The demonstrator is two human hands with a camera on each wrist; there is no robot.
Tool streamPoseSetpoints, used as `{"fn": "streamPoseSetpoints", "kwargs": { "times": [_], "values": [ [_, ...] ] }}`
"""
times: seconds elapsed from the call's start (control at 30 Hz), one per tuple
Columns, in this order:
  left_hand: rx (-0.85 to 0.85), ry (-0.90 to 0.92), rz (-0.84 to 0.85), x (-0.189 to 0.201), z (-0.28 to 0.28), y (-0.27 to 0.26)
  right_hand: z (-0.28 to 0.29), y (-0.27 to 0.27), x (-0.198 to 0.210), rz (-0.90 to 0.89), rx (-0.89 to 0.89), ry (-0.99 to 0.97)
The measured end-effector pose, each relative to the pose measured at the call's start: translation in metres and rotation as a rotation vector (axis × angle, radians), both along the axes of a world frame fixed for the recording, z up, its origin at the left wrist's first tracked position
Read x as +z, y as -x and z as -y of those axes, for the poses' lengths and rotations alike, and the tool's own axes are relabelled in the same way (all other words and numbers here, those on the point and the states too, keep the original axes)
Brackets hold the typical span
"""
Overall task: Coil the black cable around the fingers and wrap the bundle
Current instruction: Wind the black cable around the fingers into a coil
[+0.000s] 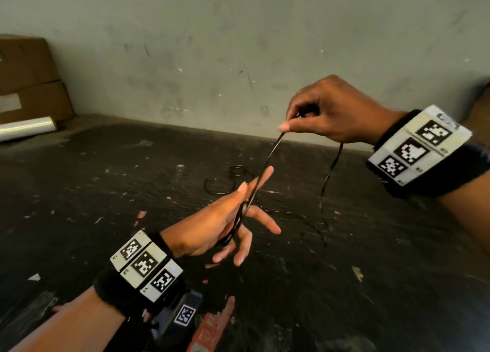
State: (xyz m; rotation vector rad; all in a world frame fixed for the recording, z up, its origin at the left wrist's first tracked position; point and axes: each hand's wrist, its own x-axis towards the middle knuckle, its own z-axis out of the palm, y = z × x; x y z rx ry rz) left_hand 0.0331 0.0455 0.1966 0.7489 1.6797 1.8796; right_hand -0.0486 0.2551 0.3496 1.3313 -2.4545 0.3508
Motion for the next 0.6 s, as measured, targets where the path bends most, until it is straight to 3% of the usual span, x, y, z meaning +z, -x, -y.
{"fn": "streamPoseSetpoints", "kwargs": {
  "times": [0.2, 0.3, 0.4, 0.47, 0.6],
  "values": [
    [-0.123, -0.099, 0.065, 0.018, -0.006, 0.0, 0.003, 0.023, -0.058, 0.077, -0.03, 0.327],
    [-0.149, -0.058, 0.128, 0.017, -0.006, 0.005, 0.003, 0.023, -0.06, 0.004, -0.054, 0.507],
    [-0.189, -0.061, 0.189, 0.014, -0.007, 0.008, 0.004, 0.021, -0.048, -0.126, -0.034, 0.484],
    [-0.218, -0.104, 0.193, 0.018, -0.009, 0.008, 0.005, 0.026, -0.05, -0.116, -0.029, 0.445],
    [-0.19, -0.249, 0.162, 0.033, -0.016, 0.009, 0.003, 0.034, -0.097, -0.018, -0.068, 0.271]
  ]
}}
